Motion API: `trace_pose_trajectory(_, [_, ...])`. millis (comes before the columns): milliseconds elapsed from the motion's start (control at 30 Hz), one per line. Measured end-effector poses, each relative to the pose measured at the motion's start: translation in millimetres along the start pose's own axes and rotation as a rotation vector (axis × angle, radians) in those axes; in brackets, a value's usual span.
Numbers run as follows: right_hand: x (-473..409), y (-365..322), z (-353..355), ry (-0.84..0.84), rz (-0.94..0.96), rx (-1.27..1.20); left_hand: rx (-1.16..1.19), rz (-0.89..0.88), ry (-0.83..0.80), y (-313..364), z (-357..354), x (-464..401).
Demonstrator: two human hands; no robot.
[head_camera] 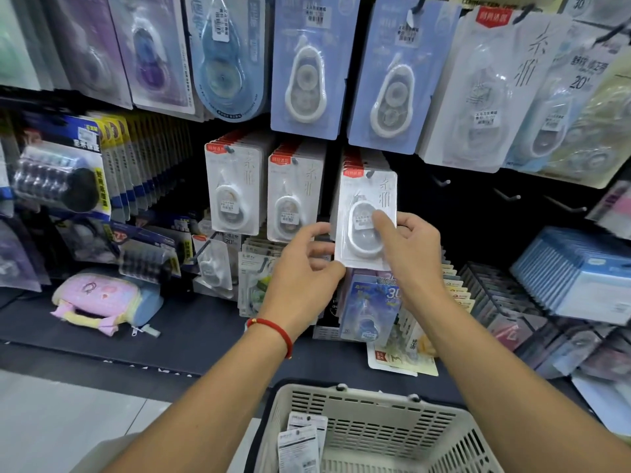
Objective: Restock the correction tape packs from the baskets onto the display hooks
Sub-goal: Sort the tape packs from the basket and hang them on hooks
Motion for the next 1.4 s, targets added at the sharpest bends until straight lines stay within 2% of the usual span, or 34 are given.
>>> trace_pose_trajectory(100, [1.0, 2.4, 1.4, -0.019, 0.136, 0.503, -0.398, -0.106, 0.048, 1.5, 11.7, -3.6])
trace_pose_trajectory(200, [16.8, -10.7, -8.3, -0.033, 0.584, 0.824, -0.65, -0.207, 0.07, 2.7, 18.8, -14.5])
trace_pose_trajectory(267, [21.4, -9.8, -23.6, -0.177, 0.755, 0.96, -0.75, -0.228, 0.039, -2.5, 18.9, -24.0])
trace_pose_trajectory(367, [11.4, 4.9, -36.2, -0.362, 0.679, 1.105, -0.835, -0.243, -0.008, -14.5, 15.9, -32.3])
trace_pose_trajectory(500, [2.3, 11.4, -36.6, -0.398, 0.574, 1.241, -0.905, -0.293, 0.002, -20.5, 12.8, -33.2])
trace_pose_trajectory(600, [6.7, 9.4, -36.2, -0.429, 0.556, 1.212, -0.896, -0.315, -0.003, -21.7, 14.0, -29.9])
trace_pose_trajectory(733, [30.0, 8.0, -25.2, -0.376, 0.696, 1.021, -0.858, -0.306, 0.019, -27.0, 21.6, -14.4])
trace_pose_trajectory(800, [40.6, 31.0, -17.3, -0.39, 0.595, 0.88, -0.85, -0.27, 0.026, -42.0, 25.5, 1.6])
trace_pose_trajectory(867, [52.6, 75.3, -15.0, -0.514, 0.383, 0.884, -0.888, -0.175, -0.021, -74.9, 27.0, 23.1])
trace_pose_trajectory(1000, [114.1, 201.5, -7.4, -1.141, -0.069, 1.214, -0.968, 0.194, -0.194, -176.0, 28.8, 91.6])
trace_pose_trajectory(1067, [151.9, 258.2, 7.4, -1.327, -0.281, 1.289, -0.955, 0.407, -0.25, -225.1, 29.2, 138.7])
trace_pose_trajectory(1133, [183.9, 304.1, 18.1, -1.314, -0.477, 1.27, -0.906, 0.556, -0.299, -260.7, 24.1, 182.0])
trace_pose_trajectory(1233, [225.3, 357.3, 17.3, -1.11, -0.672, 1.074, -0.811, 0.589, -0.229, -282.0, 21.4, 206.4])
trace_pose_trajectory(1333, [247.9, 383.4, 0.3, -0.821, -0.76, 0.772, -0.818, 0.562, -0.181, -285.0, 24.0, 202.0])
trace_pose_trajectory(1400, [252.6, 390.8, -7.1, -0.639, -0.736, 0.705, -0.831, 0.558, -0.174, -285.1, 23.2, 202.0])
Point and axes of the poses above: each hand's wrist, its own x-axis away from the middle knuckle, its own z-axis out of the back of the hand, y = z × x, the point moved 7 cm from there along -x, towards the middle knuckle, and after that the axes turned 4 degrees about -x, right-handed, at the moved point
